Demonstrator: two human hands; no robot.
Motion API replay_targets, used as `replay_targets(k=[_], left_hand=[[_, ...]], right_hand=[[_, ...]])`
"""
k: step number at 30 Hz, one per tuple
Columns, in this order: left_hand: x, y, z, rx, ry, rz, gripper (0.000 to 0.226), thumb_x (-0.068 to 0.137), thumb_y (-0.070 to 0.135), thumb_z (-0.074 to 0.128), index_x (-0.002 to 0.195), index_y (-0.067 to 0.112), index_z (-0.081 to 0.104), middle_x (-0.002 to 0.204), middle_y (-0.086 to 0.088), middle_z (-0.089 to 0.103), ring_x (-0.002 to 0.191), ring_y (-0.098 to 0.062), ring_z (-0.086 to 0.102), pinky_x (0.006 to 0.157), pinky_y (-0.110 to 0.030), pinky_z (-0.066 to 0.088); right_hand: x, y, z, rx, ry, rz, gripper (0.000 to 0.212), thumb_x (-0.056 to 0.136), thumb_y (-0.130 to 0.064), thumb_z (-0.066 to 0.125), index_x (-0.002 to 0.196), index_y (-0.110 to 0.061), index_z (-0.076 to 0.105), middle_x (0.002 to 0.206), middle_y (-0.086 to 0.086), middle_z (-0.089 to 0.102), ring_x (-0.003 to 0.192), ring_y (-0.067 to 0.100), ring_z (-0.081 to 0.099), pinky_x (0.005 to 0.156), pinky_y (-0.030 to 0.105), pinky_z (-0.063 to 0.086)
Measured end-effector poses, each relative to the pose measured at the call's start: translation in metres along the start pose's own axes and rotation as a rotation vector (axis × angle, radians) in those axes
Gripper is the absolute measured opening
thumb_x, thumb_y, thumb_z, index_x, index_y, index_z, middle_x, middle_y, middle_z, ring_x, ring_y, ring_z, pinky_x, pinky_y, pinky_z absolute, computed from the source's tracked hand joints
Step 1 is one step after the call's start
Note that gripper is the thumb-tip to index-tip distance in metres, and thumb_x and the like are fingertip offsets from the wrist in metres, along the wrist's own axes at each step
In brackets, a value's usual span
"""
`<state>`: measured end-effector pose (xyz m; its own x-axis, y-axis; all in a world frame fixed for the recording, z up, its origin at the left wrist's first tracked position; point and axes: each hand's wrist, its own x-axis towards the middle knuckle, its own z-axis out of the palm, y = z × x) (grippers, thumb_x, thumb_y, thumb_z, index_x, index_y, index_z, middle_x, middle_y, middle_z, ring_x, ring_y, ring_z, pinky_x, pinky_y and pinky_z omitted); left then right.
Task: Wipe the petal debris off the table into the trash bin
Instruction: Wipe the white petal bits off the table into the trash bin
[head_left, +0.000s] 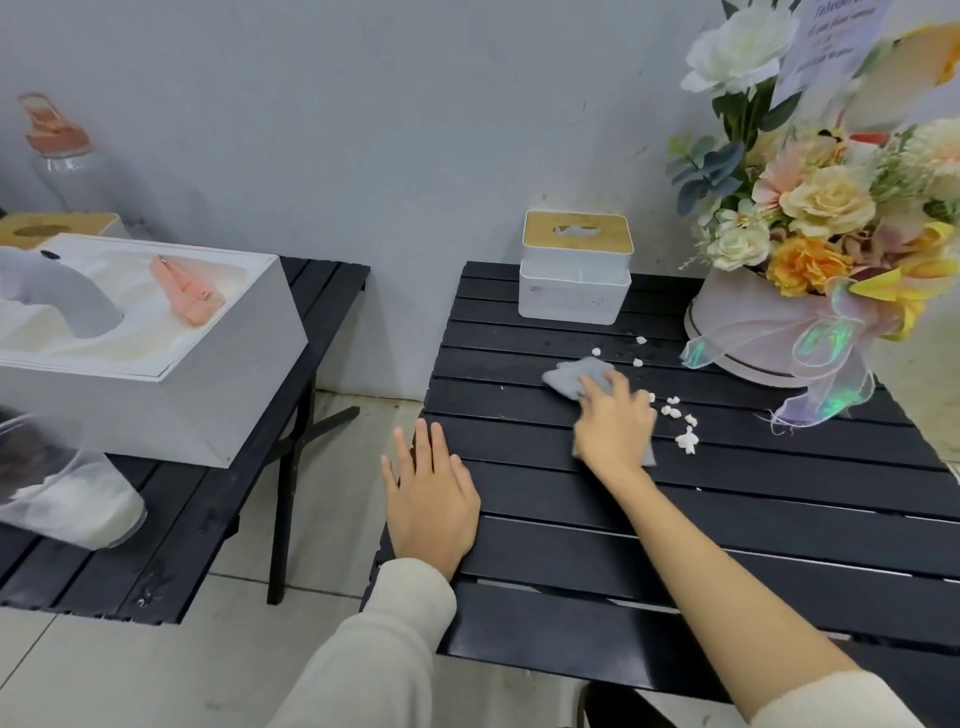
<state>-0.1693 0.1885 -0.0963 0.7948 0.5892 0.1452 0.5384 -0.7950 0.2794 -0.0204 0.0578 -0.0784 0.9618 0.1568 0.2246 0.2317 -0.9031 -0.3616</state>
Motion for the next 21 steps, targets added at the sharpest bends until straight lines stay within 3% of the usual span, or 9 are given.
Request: replay_targets(k=[6, 10, 13, 18, 21], left_hand=[[0.002, 0.005, 0.002, 0.010, 0.021, -0.006, 0.069, 0.088, 0.035, 0.000, 0.142, 0.005, 0.031, 0.150, -0.014, 0.030, 0.142, -0.030, 0.019, 0.115, -0.044, 0.015], [0.006, 0.006, 0.001, 0.016, 0.007, 0.041, 0.071, 0.086, 0.036, -0.003, 0.144, 0.005, 0.026, 0.152, -0.015, 0.025, 0.143, -0.028, 0.016, 0.115, -0.042, 0.010], [0.013, 0.008, 0.003, 0.011, -0.022, 0.065, 0.074, 0.083, 0.036, -0.004, 0.144, 0.003, 0.020, 0.153, -0.016, 0.020, 0.143, -0.027, 0.015, 0.115, -0.039, 0.003], [0.025, 0.011, 0.007, 0.059, -0.041, 0.039, 0.058, 0.087, 0.028, 0.024, 0.128, -0.005, 0.049, 0.134, -0.021, 0.051, 0.127, -0.030, 0.047, 0.105, -0.047, 0.030], [0.027, 0.011, 0.009, 0.047, -0.021, 0.059, 0.061, 0.087, 0.029, 0.019, 0.134, -0.002, 0.042, 0.141, -0.018, 0.043, 0.133, -0.029, 0.038, 0.109, -0.044, 0.021]], right_hand=[[0.009, 0.036, -0.030, 0.103, 0.090, 0.150, 0.033, 0.095, -0.010, 0.043, 0.126, -0.013, 0.055, 0.138, 0.009, 0.048, 0.107, 0.039, 0.042, 0.090, 0.040, 0.031], [0.019, -0.022, -0.034, 0.244, 0.180, -0.037, 0.036, 0.094, -0.016, 0.046, 0.130, -0.018, 0.052, 0.136, 0.006, 0.051, 0.104, 0.037, 0.046, 0.088, 0.038, 0.035], [0.021, -0.080, -0.010, 0.194, 0.049, -0.152, 0.041, 0.095, -0.023, 0.043, 0.136, -0.029, 0.043, 0.138, 0.007, 0.047, 0.106, 0.035, 0.045, 0.087, 0.039, 0.036], [0.021, -0.108, 0.050, -0.039, -0.214, -0.399, 0.038, 0.097, -0.041, 0.034, 0.134, -0.041, 0.042, 0.155, 0.004, 0.021, 0.130, 0.040, 0.029, 0.108, 0.048, 0.020], [0.049, -0.103, 0.054, -0.042, -0.283, -0.387, 0.040, 0.100, -0.036, 0.029, 0.139, -0.041, 0.033, 0.157, -0.001, 0.014, 0.141, 0.041, 0.011, 0.116, 0.050, 0.007]])
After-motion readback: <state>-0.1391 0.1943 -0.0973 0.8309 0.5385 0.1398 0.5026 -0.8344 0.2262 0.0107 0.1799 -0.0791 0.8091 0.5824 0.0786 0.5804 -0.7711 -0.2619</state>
